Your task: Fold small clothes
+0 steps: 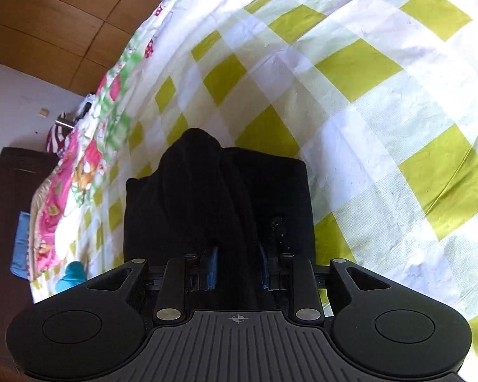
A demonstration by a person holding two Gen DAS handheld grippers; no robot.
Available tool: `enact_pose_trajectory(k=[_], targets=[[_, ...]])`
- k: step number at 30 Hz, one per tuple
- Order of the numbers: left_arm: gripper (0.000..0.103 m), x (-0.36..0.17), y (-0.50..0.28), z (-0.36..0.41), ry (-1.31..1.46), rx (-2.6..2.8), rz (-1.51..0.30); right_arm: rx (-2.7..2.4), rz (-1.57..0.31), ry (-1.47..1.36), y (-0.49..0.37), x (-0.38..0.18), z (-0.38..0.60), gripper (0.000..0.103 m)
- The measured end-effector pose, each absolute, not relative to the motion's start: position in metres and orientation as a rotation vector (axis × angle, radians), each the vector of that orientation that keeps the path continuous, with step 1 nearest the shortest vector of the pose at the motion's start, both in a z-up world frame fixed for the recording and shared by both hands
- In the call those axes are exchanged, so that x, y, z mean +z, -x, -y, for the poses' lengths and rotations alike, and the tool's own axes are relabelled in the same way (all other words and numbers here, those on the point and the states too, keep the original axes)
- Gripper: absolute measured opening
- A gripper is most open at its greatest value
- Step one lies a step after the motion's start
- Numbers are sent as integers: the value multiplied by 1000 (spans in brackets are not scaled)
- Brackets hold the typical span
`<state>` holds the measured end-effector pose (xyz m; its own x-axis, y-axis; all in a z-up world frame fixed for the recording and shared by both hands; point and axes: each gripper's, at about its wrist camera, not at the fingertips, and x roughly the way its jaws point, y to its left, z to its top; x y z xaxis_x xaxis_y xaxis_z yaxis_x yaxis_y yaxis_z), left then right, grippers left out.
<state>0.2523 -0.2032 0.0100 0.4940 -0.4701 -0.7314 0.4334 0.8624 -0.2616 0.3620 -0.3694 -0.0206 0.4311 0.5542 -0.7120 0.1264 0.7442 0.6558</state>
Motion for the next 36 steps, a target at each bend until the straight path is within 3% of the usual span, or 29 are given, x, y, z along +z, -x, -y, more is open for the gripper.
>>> enact_pose_trajectory(k=[4, 6, 7, 8, 9, 10, 12, 24, 26, 27, 29, 36], targets=[[64, 8, -250, 214, -19, -540, -888, 329, -1073, -708, -355, -13, 370, 31], [66, 10, -248, 214, -30, -538, -882, 342, -1062, -705, -361, -11, 368, 45], [66, 12, -245, 216, -34, -535, -877, 346, -1050, -699, -365, -10, 367, 46], [66, 16, -235, 218, -29, -532, -870, 347, -1047, -680, -368, -8, 365, 44], [66, 16, -239, 217, -21, -530, -867, 338, -1051, -646, -372, -7, 362, 28], [66, 16, -238, 216, -17, -529, -865, 334, -1064, -620, -374, -7, 359, 22], [65, 13, -243, 212, -12, -529, -860, 343, -1079, -610, -374, -1, 356, 16], [58, 27, -236, 210, -30, -606, -768, 255, -993, -649, -353, 17, 376, 13], [59, 12, -241, 216, -62, -615, -812, 185, -1052, -650, -360, -9, 378, 18], [59, 4, -243, 218, -85, -613, -841, 159, -1075, -660, -362, -16, 380, 31], [59, 4, -241, 213, -88, -619, -845, 152, -1056, -686, -357, -13, 386, 39], [61, 54, -233, 161, 9, -536, -787, 159, -823, -506, -331, 54, 377, 39]])
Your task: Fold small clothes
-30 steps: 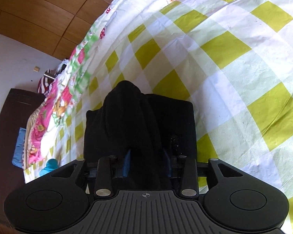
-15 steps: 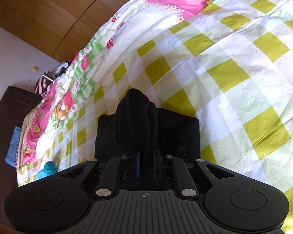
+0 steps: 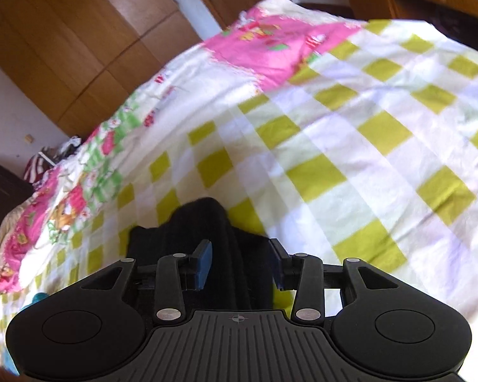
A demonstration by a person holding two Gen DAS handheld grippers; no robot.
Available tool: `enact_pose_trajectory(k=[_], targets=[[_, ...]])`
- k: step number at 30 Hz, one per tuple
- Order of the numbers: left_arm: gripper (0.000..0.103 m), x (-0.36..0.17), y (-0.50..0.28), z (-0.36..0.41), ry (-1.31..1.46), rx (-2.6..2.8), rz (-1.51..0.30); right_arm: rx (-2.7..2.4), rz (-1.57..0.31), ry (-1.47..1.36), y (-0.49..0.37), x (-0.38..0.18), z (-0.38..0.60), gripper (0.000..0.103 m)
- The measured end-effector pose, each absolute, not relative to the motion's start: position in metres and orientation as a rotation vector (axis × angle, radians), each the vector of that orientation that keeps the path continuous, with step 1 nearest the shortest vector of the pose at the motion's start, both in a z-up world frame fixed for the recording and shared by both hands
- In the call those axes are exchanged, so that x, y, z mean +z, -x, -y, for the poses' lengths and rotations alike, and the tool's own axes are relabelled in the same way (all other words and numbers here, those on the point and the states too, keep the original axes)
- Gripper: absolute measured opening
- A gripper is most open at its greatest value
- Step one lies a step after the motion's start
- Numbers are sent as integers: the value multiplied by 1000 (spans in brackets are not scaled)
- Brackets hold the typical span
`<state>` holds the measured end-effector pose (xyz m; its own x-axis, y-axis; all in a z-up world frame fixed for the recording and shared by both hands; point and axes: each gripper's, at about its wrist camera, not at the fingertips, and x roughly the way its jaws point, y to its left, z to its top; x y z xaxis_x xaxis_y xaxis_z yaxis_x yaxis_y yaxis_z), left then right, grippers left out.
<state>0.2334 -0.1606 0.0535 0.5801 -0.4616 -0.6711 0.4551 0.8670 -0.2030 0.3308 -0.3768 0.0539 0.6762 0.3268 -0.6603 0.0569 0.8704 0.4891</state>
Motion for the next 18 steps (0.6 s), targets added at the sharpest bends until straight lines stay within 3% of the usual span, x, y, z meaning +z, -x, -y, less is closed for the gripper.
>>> enact_pose_trajectory(k=[5, 10, 13, 16, 18], targets=[[64, 64, -255, 143, 46, -415, -701, 345, -863, -440, -364, 35, 334, 33], [64, 19, -269, 162, -9, -463, -768, 307, -898, -426, -378, -18, 343, 27], [65, -4, -252, 177, -161, -474, -733, 289, -867, -516, -359, -8, 361, 27], [65, 4, -244, 169, -134, -500, -708, 310, -772, -521, -323, 19, 371, 36], [65, 9, -240, 160, -105, -485, -680, 336, -747, -500, -297, 28, 369, 36]])
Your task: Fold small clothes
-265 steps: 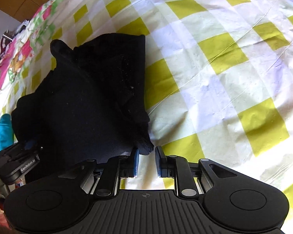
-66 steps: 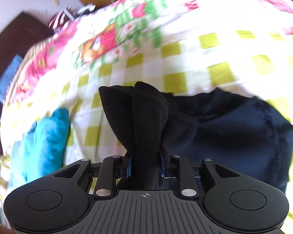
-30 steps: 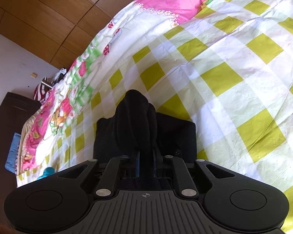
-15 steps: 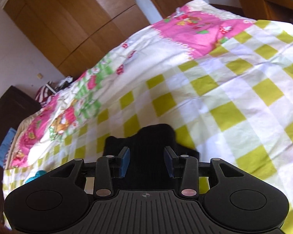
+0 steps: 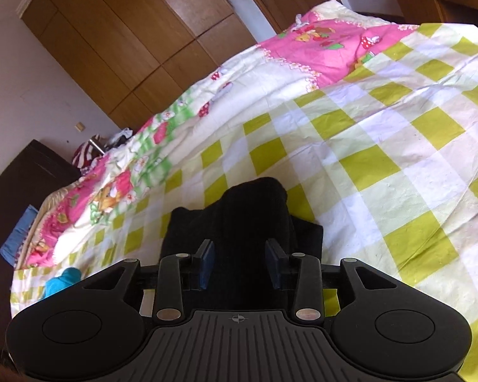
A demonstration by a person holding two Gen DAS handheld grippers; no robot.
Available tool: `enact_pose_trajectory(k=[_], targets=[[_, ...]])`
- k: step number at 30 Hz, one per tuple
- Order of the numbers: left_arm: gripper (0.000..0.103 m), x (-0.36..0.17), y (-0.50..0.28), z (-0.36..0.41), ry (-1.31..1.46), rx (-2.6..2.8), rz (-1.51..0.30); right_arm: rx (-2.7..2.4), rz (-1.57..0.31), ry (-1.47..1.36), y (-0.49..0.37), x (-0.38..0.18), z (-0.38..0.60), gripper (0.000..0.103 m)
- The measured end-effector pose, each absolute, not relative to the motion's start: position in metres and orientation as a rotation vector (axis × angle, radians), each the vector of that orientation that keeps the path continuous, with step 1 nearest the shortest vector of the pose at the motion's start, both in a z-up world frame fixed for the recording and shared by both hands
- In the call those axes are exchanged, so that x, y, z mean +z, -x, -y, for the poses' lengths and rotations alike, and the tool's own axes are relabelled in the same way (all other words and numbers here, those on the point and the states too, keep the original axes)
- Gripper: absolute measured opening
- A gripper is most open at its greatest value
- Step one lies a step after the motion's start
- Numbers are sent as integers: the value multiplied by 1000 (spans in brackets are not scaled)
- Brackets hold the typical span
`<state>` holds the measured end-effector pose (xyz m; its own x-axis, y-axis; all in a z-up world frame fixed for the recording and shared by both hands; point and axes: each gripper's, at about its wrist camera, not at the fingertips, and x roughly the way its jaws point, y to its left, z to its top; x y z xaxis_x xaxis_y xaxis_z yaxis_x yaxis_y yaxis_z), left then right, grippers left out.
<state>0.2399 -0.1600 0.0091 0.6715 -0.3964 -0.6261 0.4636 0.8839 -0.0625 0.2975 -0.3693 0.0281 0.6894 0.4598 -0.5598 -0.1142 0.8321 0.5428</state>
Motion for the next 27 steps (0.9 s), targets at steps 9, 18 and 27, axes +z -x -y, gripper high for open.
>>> enact_pose_trajectory(k=[9, 18, 27], targets=[[69, -10, -217, 172, -269, -439, -605, 150, -801, -347, -221, -18, 364, 32], [70, -2, -176, 165, -204, -298, -736, 117, -703, -261, -171, -2, 348, 35], [70, -7, -144, 136, -142, -192, -834, 115, -686, -271, -125, 2, 336, 37]])
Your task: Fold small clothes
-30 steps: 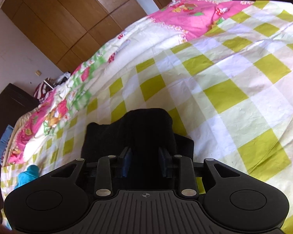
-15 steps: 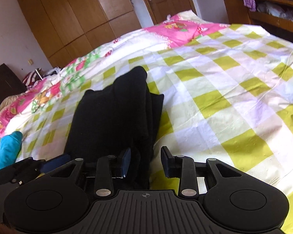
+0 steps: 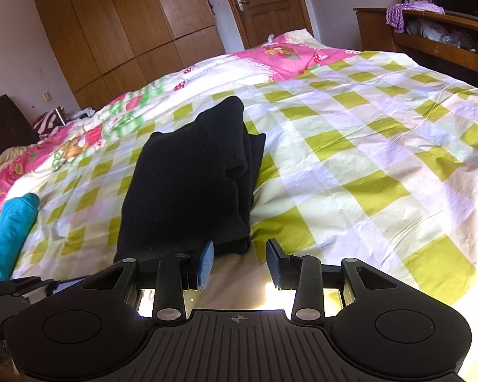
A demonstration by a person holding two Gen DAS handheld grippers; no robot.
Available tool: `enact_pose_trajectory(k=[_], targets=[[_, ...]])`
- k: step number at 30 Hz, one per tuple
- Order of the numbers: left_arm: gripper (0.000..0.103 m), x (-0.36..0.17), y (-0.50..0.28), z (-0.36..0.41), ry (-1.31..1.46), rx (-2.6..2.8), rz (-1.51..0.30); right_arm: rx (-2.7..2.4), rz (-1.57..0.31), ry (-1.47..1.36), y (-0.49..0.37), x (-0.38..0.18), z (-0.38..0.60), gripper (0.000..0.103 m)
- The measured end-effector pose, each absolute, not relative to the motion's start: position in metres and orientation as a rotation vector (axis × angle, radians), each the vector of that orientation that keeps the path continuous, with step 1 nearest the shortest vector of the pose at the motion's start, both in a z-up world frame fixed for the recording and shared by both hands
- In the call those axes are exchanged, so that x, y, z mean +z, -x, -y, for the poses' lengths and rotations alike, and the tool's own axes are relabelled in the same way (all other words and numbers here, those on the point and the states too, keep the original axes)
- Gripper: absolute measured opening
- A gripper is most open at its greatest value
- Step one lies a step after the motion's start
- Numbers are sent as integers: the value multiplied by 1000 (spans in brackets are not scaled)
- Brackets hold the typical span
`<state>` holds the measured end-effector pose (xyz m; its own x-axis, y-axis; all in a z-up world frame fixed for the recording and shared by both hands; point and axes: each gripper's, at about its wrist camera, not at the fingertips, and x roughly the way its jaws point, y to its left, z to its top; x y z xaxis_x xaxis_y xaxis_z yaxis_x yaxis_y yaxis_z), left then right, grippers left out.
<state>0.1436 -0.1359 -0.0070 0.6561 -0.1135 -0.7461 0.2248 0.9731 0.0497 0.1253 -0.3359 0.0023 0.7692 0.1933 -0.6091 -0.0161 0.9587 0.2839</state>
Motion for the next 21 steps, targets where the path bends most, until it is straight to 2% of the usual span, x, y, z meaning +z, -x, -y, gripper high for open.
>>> enact_pose_trajectory(k=[6, 21], targets=[[74, -4, -116, 126, -62, -187, -834, 132, -697, -246, -93, 2, 316, 37], [88, -3, -79, 131, -71, -166, -765, 77, -733, -204, -50, -11, 299, 37]])
